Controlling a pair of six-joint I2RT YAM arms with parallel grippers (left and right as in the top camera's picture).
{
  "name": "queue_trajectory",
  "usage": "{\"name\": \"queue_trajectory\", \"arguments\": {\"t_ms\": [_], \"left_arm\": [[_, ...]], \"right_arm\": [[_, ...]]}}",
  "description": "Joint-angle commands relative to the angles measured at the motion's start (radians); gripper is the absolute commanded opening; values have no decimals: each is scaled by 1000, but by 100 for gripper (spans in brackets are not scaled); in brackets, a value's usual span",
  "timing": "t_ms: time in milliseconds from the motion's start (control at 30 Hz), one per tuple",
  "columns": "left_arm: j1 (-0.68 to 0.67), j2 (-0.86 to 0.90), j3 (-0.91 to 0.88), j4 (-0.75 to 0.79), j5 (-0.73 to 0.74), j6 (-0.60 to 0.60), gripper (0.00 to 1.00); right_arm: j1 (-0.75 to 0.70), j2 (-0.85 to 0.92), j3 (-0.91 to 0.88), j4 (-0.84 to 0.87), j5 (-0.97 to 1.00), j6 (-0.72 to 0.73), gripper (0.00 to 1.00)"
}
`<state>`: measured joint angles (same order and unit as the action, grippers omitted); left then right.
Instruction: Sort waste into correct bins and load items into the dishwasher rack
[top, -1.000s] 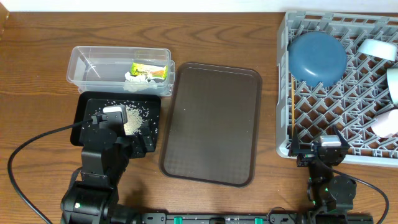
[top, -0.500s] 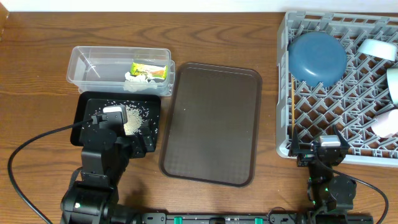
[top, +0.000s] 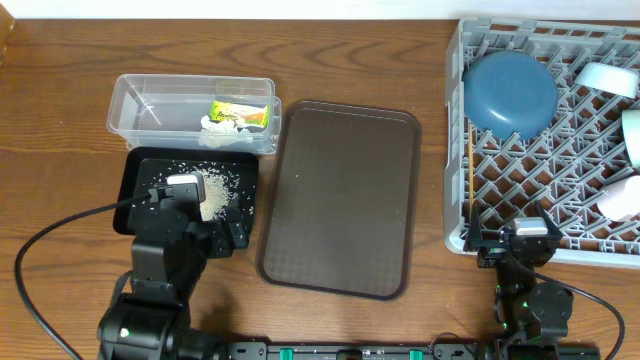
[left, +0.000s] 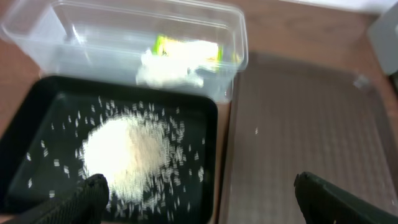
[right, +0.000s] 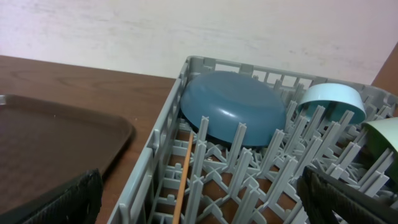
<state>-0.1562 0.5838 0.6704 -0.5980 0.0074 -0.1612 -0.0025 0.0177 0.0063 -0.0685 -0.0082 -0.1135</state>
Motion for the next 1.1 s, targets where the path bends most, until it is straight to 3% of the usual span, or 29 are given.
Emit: {"name": "queue_trajectory", "arguments": {"t_ms": [0, 400, 600, 833, 1067], "left_arm": [[31, -63, -57, 69, -18, 60, 98], [62, -413, -494, 542, -19, 109, 98], [62, -566, -660, 674, -15, 109, 98], [62, -582, -666, 689, 31, 222, 98], [56, -582, -666, 544, 158, 258, 98]], "right_arm": [[10, 2, -1, -3, -10, -8, 99], [10, 2, -1, -3, -10, -8, 99], [10, 2, -1, -3, -10, -8, 99], [10, 2, -1, -3, -10, -8, 99], [10, 2, -1, -3, -10, -8, 99]]}}
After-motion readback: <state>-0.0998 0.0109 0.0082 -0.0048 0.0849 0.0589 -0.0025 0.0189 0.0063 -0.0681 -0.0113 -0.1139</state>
